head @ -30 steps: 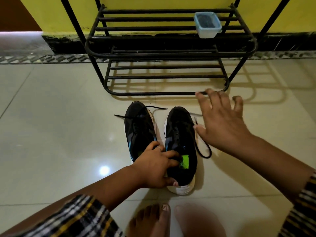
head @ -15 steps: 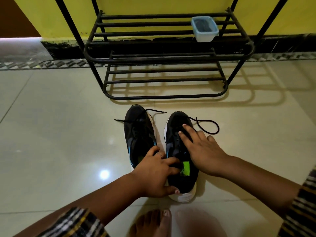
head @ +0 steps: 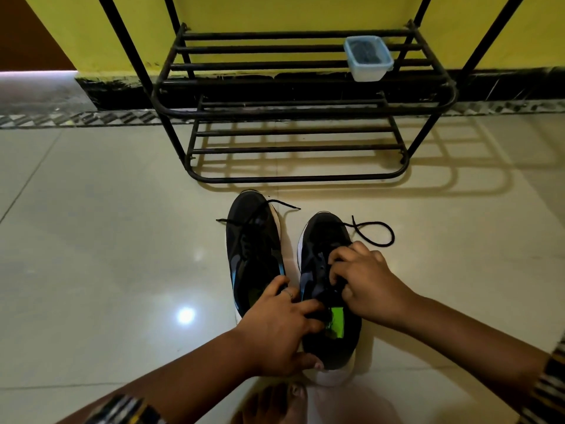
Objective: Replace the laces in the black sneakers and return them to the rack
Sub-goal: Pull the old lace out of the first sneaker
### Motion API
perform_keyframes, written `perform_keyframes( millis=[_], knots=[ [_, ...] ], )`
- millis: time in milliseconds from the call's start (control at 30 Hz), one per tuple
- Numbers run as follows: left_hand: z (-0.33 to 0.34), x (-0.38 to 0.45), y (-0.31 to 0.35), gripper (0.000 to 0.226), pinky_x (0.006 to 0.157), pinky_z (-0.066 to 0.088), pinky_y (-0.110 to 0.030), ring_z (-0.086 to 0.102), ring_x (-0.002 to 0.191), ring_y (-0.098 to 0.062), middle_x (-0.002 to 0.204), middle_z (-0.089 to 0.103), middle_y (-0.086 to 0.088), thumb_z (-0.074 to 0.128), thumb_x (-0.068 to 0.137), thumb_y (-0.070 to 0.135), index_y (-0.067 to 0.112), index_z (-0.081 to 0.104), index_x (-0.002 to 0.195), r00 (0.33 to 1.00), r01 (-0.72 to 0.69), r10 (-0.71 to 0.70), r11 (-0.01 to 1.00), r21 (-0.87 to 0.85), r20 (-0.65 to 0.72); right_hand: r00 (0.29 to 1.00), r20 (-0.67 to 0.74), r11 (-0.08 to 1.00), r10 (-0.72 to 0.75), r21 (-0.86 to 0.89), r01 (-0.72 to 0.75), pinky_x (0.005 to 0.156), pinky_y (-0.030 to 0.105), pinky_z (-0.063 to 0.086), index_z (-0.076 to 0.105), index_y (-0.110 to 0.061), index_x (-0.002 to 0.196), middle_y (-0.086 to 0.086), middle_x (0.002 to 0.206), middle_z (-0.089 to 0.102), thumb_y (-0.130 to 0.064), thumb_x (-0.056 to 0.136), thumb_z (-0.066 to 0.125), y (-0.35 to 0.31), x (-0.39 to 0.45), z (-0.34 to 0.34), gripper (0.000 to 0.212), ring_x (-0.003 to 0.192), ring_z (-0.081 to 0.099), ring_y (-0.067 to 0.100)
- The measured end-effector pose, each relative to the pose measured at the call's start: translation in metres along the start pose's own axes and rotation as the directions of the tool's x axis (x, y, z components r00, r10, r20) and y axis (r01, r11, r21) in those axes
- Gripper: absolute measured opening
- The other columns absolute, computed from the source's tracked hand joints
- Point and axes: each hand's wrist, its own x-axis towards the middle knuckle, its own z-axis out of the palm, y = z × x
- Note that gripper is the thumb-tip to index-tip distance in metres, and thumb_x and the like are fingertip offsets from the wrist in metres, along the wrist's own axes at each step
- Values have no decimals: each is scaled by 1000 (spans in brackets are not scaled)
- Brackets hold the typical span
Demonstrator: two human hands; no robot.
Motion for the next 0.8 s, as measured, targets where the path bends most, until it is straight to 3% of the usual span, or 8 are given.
perform_keyframes(
  millis=[133, 233, 367, 567, 700, 800],
  knots=[
    [1, 2, -2, 45, 109, 21, -54, 54, 105, -31, 124, 56, 6, 50, 80, 63, 33, 62, 112, 1000, -19, 18, 999, 32, 11, 997, -80, 985, 10, 170, 3, 76, 26, 23, 52, -29, 86, -13, 99, 51, -8, 78, 55, 2, 1, -1, 22, 104, 38, 12],
    [-1, 3, 0, 45, 109, 19, -54, 52, 107, -32, 124, 55, 5, 52, 81, 61, 32, 62, 115, 1000, -8, 7, 999, 46, 11, 995, -97, 958, -2, 286, 30, 75, 26, 29, 45, -29, 80, -18, 80, 47, -8, 77, 60, 2, 0, -6, 26, 90, 39, 10],
    [-6, 6, 4, 51, 113, -1, -49, 36, 122, -32, 138, 40, 3, 47, 88, 57, 32, 48, 133, 996, 52, -57, 997, 65, 76, 990, -141, 918, 27, 396, 31, 62, 16, 33, 47, -29, 75, -14, 74, 42, -9, 76, 67, -7, -5, -8, 28, 73, 40, -1],
    [-9, 8, 4, 57, 114, -2, -48, 32, 126, -33, 143, 37, 2, 46, 88, 60, 29, 46, 136, 987, 91, -98, 994, 53, 127, 968, -252, 869, 6, 480, 120, 59, 12, 32, 46, -28, 68, -18, 67, 43, -9, 73, 71, -29, -19, -1, 33, 73, 41, -7],
    [-9, 8, 4, 55, 112, 0, -48, 34, 123, -32, 141, 37, 5, 49, 87, 58, 32, 46, 135, 992, 77, -81, 996, 43, 99, 875, -437, 758, 210, 638, 136, 58, 15, 35, 42, -29, 61, -11, 64, 48, -1, 71, 72, -20, -14, -15, 42, 61, 44, 1],
    [-9, 7, 2, 54, 112, 1, -48, 36, 122, -32, 142, 38, 8, 50, 86, 58, 33, 47, 134, 994, 66, -68, 997, 33, 84, 803, -484, 589, 349, 779, 214, 61, 33, 43, 43, -26, 62, 2, 62, 49, -7, 75, 69, -12, -11, -38, 35, 59, 47, 19]
  ],
)
